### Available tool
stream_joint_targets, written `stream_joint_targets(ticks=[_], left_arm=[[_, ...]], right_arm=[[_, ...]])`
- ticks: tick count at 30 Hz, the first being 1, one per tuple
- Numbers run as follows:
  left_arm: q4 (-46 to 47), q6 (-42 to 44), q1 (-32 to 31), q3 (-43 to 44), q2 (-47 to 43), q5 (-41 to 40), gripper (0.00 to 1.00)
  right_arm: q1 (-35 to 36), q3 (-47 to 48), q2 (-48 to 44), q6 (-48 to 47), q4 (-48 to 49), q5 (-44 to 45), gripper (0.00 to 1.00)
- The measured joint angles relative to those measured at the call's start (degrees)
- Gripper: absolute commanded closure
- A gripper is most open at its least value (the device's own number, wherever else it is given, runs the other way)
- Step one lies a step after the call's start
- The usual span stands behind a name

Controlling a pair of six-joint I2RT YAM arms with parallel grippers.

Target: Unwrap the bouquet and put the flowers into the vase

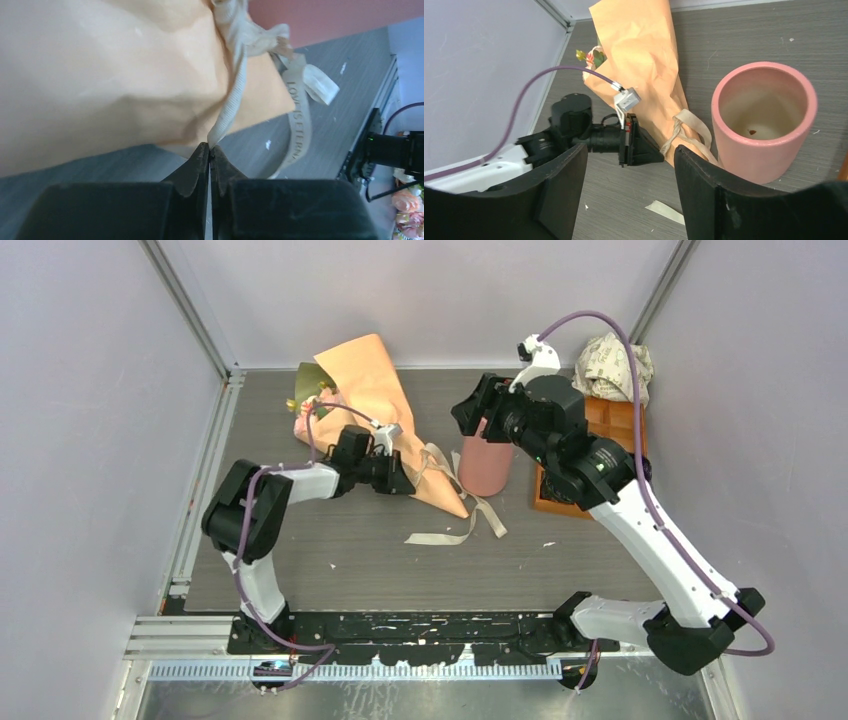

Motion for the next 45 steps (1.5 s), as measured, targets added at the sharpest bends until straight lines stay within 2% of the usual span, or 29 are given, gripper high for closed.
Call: stream_joint_targets(ticks=[3,10,15,23,38,45], left_arm=[[-2.7,-1.0,0.0,-2.0,-6.0,-0.9,0.96],[-9.1,0.0,0.0,-2.0,-27.9,-5.4,0.97],[-16.3,1.5,0.0,-1.3,-36.5,-9.5,0.97],[-28.9,2.9,0.0,3.1,-41.5,-16.5,0.97],[-33.4,2.2,0.0,6.1,-42.7,-20.6,0.97],[-37.0,1.8,0.0,9.8,-45.2,-21.2,0.97]], right_arm=[[0.0,-0.2,2.0,0.1,0.1,-1.6,0.32],[0.0,-1.1,7.5,1.0,0.0,-7.1,0.33],[0.4,-1.5,10.4,1.5,0.1,-10.5,0.34],[2.2,-1.8,15.1,1.6,0.1,-13.4,0.34],[7.3,-3.0,23.1,0.9,1.5,-14.5,0.36],[7.4,1.3,32.2,-0.8,2.3,-13.7,0.38]])
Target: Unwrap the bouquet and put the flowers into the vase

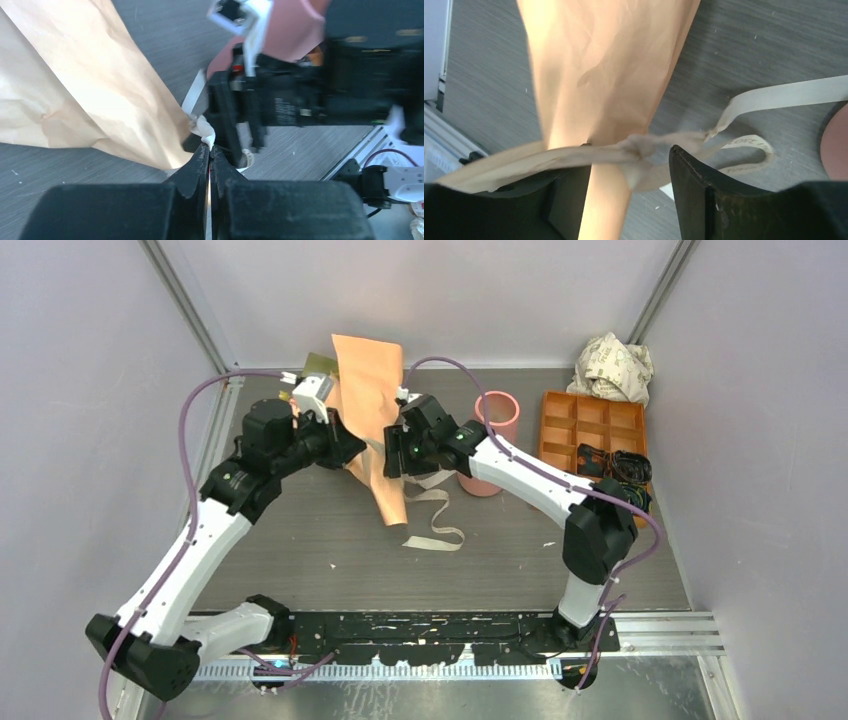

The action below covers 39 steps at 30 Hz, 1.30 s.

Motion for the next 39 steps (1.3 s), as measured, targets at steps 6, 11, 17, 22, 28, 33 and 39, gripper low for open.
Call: stream_joint_targets(ticks=[6,11,17,22,28,33,39], left_arm=[[-1.7,-1.0,0.0,3.0,-7.5,-0.9,0.97],[-4.0,-1.0,0.0,4.7,-12.1,-4.8,0.97],[-9.1,-0.7,0.0,10.9,-14.2,-12.8,0.96],[-12.6,-0.2,0.0,18.4,-16.4,-23.1,0.95],[-15.5,0.7,0.0,23.6,-21.6,-38.2,0.93],[-18.6,0.7,0.0,26.7,-22.9,-55.2,0.92],[-21.6,0.6,0.0,25.2,-22.9,-70.5,0.86]], right_arm=[[0.0,7.2,5.0,-2.2,-0.1,2.9,0.4],[0.1,10.6,5.2,-2.9,0.8,4.9,0.4],[0.1,10.1,6.3,-3.4,1.2,7.1,0.4],[0.1,8.0,8.4,-3.6,1.0,8.8,0.4],[0.0,7.1,10.1,-3.8,0.2,9.9,0.4],[0.1,7.1,10.1,-3.9,0.2,10.2,0.4],[0.1,7.1,8.8,-4.0,-0.6,10.3,0.39]])
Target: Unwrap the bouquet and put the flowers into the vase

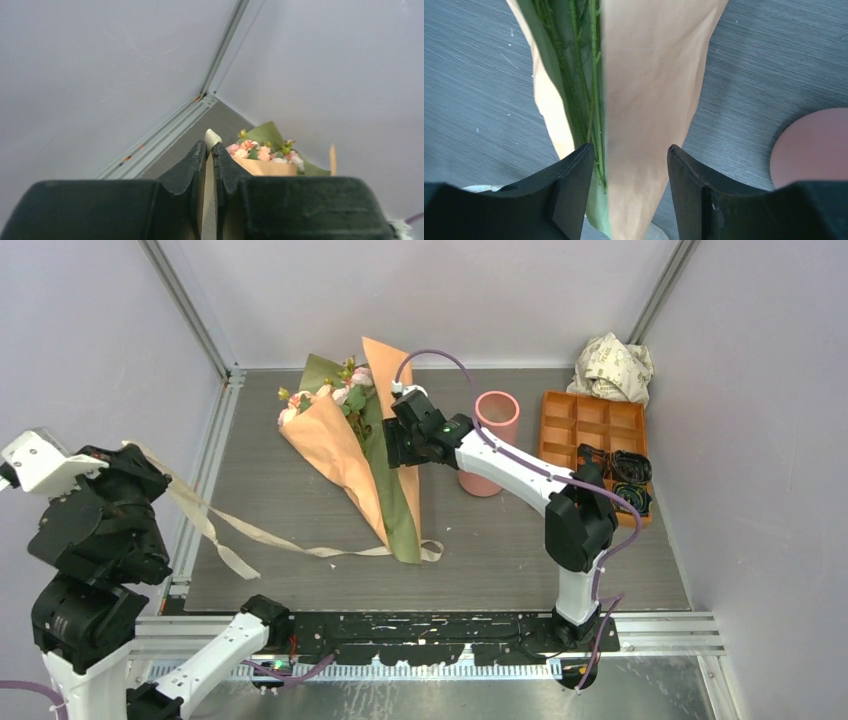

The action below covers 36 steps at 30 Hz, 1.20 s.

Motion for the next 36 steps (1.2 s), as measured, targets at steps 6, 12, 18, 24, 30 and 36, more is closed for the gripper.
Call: stream_joint_targets(ticks=[6,12,18,24,30,36], left_arm=[[0.3,0.2,0.0,-6.6,1.3,-4.7,0.69],[4.4,1.2,0.4,-10.9,9.1,-6.5,0.4],[3.8,-4.9,14.4,-11.1,19.3,9.9,0.4],[3.5,-11.0,32.6,-12.4,20.9,34.5,0.34],[7.4,-18.0,48.4,-15.7,21.0,61.2,0.41],[9.9,-22.6,54.0,-25.7,22.0,74.9,0.42]], right_arm=[[0.0,0.6,-5.4,0.0,-0.3,-1.1,0.37],[0.0,1.6,-8.3,0.2,-0.2,-5.5,0.35],[0.0,1.7,-8.5,0.2,-0.4,-10.6,0.3],[0.0,5.4,-4.4,0.2,-0.4,-14.6,0.29],[0.0,12.2,7.0,0.9,-0.4,-17.6,0.3],[0.0,16.6,15.0,1.8,-1.6,-18.4,0.42]])
